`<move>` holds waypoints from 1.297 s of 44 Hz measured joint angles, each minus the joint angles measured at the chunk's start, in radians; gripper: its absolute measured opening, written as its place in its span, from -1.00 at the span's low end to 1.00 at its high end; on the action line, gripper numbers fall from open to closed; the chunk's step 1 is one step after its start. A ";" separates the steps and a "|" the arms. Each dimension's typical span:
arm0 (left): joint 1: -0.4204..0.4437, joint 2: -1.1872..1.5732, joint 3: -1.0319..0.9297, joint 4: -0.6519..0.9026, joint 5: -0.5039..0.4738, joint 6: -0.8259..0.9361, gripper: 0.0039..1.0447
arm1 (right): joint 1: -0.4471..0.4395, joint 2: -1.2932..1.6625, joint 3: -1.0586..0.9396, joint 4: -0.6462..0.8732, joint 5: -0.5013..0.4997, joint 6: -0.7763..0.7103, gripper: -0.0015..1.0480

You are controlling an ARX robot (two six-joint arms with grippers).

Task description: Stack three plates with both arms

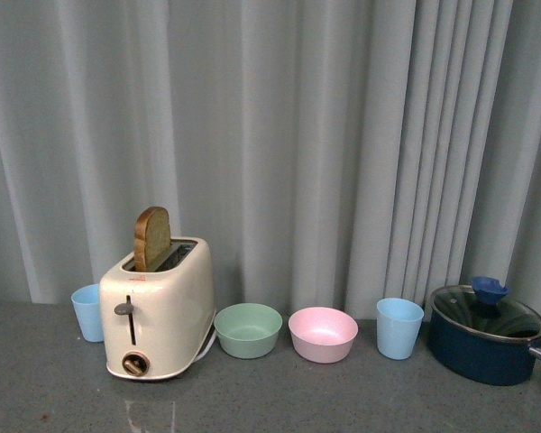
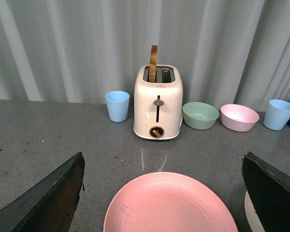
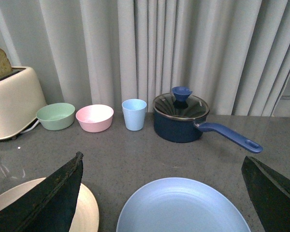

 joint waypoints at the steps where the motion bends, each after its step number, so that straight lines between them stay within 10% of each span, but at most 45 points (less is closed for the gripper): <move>1: 0.000 0.000 0.000 0.000 0.000 0.000 0.87 | 0.000 0.000 0.000 0.000 0.000 0.000 0.86; 45: 0.000 0.000 0.000 0.000 0.000 0.000 0.87 | 0.000 0.000 0.000 0.000 0.000 0.000 0.86; 53: 0.074 0.216 0.142 -0.357 0.214 0.085 0.87 | 0.000 0.000 0.000 0.000 -0.003 0.000 0.86; 57: 0.101 0.354 0.188 -0.296 0.255 0.124 0.87 | 0.000 0.000 0.000 0.000 0.000 0.000 0.86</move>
